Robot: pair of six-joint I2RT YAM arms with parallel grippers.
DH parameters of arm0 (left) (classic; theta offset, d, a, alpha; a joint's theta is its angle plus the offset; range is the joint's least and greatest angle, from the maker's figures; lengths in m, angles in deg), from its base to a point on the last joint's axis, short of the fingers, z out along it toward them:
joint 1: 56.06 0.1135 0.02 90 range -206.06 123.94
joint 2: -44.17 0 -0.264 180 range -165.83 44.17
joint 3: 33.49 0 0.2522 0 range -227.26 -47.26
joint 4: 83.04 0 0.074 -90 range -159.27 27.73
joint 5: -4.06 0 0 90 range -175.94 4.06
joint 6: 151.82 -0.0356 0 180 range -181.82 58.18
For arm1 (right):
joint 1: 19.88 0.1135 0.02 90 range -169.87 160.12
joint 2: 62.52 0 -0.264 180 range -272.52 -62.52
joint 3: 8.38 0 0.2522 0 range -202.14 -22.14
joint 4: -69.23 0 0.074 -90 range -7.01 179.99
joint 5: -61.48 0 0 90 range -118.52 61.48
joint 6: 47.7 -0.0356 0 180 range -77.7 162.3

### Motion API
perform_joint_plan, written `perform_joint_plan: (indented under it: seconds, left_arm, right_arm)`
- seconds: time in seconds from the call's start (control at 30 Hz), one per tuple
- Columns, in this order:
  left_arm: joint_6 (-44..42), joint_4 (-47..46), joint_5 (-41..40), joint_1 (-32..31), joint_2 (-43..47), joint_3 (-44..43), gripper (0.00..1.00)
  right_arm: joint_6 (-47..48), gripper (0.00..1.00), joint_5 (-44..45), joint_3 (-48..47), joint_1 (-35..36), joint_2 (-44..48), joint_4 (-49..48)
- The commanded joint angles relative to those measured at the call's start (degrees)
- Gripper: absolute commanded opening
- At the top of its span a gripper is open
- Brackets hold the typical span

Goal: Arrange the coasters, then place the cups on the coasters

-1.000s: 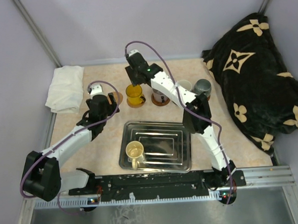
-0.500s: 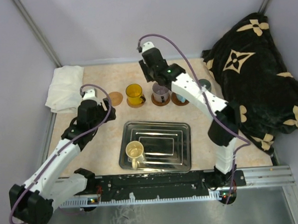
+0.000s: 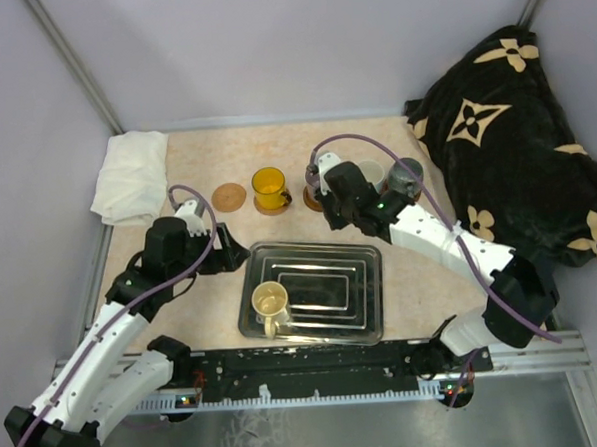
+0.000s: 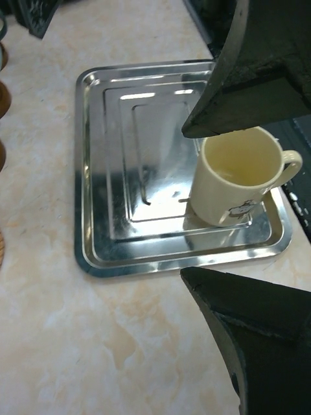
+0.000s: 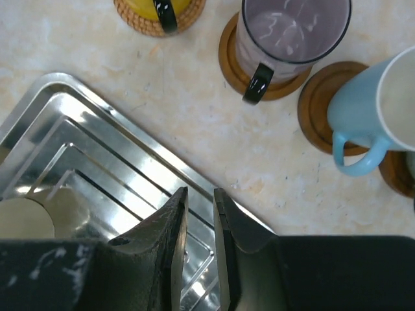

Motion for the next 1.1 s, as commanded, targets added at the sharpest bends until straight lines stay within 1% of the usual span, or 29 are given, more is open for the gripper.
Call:
perform_joint_plan:
  seconds: [0.0, 0.03, 0.1, 0.17, 0.23, 0.33, 0.57, 0.7, 0.83, 0.97, 1.07]
  left_arm:
    - [2.53, 4.03, 7.45, -1.10, 2.71, 1.79, 0.86]
    - [3.15, 4.39, 7.89, -1.48, 2.94, 2.30, 0.85]
    - [4.04, 4.51, 8.63, -2.29, 2.92, 2.91, 0.80]
    - [4.57, 4.58, 8.37, -3.26, 2.20, 2.67, 0.75]
    - [5.29, 5.20, 7.16, -4.71, 0.84, 1.92, 0.73]
    - [7.33, 6.11, 3.37, -9.11, -1.47, 1.23, 0.73]
    - [14.08, 7.71, -7.47, -21.31, -8.12, 0.05, 0.76]
    - [15.89, 8.08, -9.87, -22.32, -9.66, -0.89, 0.75]
    - [17.33, 8.41, -11.49, -22.49, -10.37, -1.02, 0.71]
    - [18.20, 8.37, -12.72, -22.48, -11.68, -1.34, 0.63]
    - [17.96, 8.36, -12.37, -22.48, -13.31, -1.61, 0.60]
  right_arm:
    - [-1.80, 0.22, 0.13, 2.13, 0.74, 0.71, -4.42]
    - [-1.82, 0.20, 0.60, 2.93, 0.75, 0.32, -5.21]
    - [-1.82, 0.10, 0.87, 4.54, 0.78, -0.66, -7.05]
    - [-1.73, 0.07, 0.70, 5.09, 0.76, -1.99, -8.91]
    - [-1.66, 0.06, -0.21, 5.25, 0.74, -3.35, -10.39]
    - [-1.29, 0.06, -0.87, 5.26, 0.76, -5.77, -12.44]
    - [0.24, 0.06, -1.13, 4.11, 0.74, -10.58, -16.81]
    - [0.28, 0.06, -2.08, 3.59, 0.74, -12.33, -18.50]
    - [0.60, 0.05, -3.24, 3.60, 0.74, -13.23, -20.23]
    - [1.41, 0.04, -3.83, 3.39, 0.74, -16.14, -21.48]
    - [1.83, 0.04, -3.71, 3.27, 0.74, -16.81, -21.66]
